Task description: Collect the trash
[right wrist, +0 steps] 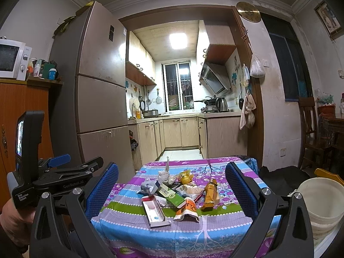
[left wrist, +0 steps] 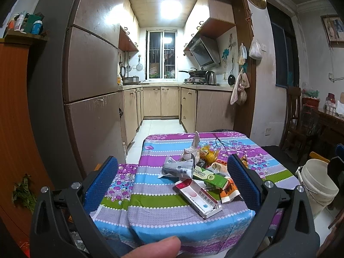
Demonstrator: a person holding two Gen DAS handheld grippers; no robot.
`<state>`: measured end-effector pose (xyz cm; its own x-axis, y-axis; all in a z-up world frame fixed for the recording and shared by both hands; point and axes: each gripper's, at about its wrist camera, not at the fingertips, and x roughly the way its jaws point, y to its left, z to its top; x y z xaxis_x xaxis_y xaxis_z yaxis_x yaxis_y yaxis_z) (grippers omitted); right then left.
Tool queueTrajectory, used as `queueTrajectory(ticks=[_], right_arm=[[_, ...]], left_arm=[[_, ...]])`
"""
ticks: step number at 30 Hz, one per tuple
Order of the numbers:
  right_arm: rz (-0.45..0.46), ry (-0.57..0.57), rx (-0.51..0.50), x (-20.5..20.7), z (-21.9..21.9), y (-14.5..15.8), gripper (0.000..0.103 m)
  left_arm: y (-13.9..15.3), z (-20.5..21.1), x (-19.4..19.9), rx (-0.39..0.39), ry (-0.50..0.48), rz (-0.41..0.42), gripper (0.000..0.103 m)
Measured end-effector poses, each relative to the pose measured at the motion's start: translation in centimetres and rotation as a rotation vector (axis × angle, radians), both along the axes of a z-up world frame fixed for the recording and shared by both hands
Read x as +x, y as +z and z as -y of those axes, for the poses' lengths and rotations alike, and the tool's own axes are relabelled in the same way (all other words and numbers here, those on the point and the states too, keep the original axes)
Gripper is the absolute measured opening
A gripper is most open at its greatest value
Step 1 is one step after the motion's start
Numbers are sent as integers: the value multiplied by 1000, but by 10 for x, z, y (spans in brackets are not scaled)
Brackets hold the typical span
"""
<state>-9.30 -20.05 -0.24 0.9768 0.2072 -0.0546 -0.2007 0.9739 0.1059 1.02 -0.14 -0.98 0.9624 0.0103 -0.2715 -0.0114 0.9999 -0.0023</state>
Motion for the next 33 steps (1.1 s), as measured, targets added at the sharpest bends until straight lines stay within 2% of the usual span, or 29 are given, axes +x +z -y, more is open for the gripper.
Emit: queueTrajectory(ticks=[27, 31, 33], right_arm=[[-8, 6, -6, 2, -1, -4, 99], [-32, 47, -36, 10, -6, -11, 99], [-66, 92, -54, 20, -9, -16, 99]], left_arm=[[-2, 3, 1, 7, -5, -4, 98], [-4, -14, 23, -19, -52, -73, 98], [-7, -30, 43, -29, -21, -120, 98]])
